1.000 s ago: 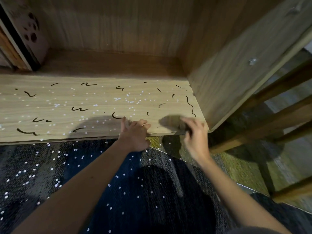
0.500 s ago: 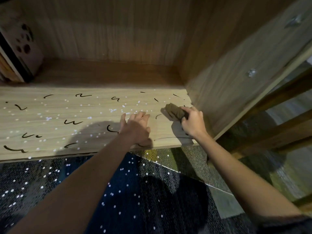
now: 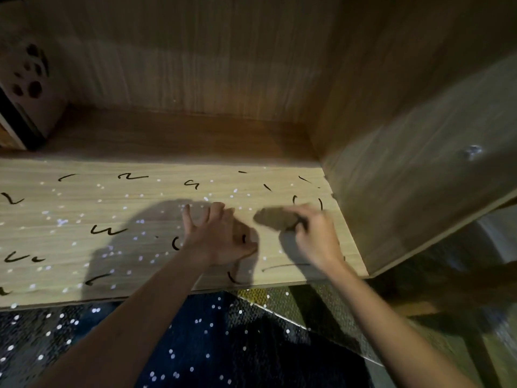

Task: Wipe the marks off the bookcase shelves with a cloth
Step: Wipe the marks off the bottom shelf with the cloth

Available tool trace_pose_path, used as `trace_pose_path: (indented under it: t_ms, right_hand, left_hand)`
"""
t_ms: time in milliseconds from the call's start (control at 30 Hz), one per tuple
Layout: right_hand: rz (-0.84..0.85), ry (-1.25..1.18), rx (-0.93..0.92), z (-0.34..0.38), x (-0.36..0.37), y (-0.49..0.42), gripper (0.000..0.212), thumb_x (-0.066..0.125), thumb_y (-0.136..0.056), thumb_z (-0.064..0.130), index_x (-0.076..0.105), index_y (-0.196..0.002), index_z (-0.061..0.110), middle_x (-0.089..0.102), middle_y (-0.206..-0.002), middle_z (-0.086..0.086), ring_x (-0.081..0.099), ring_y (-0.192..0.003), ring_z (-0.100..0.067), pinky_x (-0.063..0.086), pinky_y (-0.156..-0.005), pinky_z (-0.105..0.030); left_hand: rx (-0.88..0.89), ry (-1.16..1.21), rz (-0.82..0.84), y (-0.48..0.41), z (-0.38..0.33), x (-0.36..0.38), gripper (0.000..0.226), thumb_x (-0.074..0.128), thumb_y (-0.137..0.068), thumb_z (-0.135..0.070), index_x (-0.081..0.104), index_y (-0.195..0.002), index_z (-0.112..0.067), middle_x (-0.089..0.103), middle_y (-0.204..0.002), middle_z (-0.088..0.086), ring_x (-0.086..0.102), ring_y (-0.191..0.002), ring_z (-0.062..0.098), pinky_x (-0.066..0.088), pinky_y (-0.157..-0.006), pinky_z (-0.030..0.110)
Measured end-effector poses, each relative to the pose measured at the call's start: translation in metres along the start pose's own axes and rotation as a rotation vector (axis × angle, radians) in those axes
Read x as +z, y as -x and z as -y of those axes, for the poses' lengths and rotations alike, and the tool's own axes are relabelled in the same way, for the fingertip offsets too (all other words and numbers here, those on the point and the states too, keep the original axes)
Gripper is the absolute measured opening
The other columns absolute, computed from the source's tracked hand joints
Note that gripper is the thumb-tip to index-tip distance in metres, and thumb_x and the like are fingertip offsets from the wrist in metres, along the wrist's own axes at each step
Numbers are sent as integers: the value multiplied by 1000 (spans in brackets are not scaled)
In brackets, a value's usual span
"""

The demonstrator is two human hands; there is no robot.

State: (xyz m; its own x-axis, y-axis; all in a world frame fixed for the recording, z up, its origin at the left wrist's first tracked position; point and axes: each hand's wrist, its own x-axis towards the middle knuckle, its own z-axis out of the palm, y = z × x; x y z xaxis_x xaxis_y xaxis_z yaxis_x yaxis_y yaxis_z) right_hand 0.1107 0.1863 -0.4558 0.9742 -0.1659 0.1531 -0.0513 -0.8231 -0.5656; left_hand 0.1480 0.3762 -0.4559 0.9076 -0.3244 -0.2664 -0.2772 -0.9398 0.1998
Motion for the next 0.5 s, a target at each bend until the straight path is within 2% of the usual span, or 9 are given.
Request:
trace_pose_path:
  t_ms: [100,167,233,300,400,500]
  right_hand:
    - [-141,178,59,-30,-7,-57,47,44,-84,-2,57,-124,20,55,-122,-4,45,-109,-31,29,-88,-28]
    - [-101,295,85,-37,-5,-88,50,42,-84,0,53,-128,22,53,-124,-8,45,-108,-36,28,-92,-33]
    - [7,351,84,-31,7,-101,50,43,-86,3,51,-130,25,50,-129,-9,42,-112,-37,30,-99,-37]
    - [101,366,18,-16,20,-92,50,44,-87,3,51,-130,28,49,-132,-5,40,-114,-35,34,-101,-41]
    - [178,341,-183,11,36,-47,52,47,-85,3,53,-128,30,50,-133,2,40,-112,-30,36,-98,-41]
    - [200,265,-341,25,35,17,50,51,-80,-1,61,-120,27,56,-126,6,43,-106,-28,40,-92,-42]
  left_hand:
    - [17,-24,22,9,7,1,95,44,-73,-77,13,-146,-24,5,-155,0,5,-144,21,-18,-105,59]
    - [33,-54,26,17,13,3,99,44,-72,-79,6,-147,-28,1,-155,-4,2,-144,20,-20,-104,59]
    - [41,-52,26,26,19,6,99,46,-70,-79,6,-147,-31,2,-155,-5,-1,-144,20,-21,-104,59]
    - [54,-37,24,34,24,8,99,50,-69,-78,8,-146,-31,6,-153,-7,-1,-143,21,-20,-104,60]
    - [63,-6,10,46,30,13,104,51,-64,-81,8,-145,-33,7,-151,-9,1,-142,20,-20,-103,60]
    - [55,69,-78,62,34,26,106,45,-57,-84,9,-145,-38,9,-150,-7,1,-142,18,-23,-103,55]
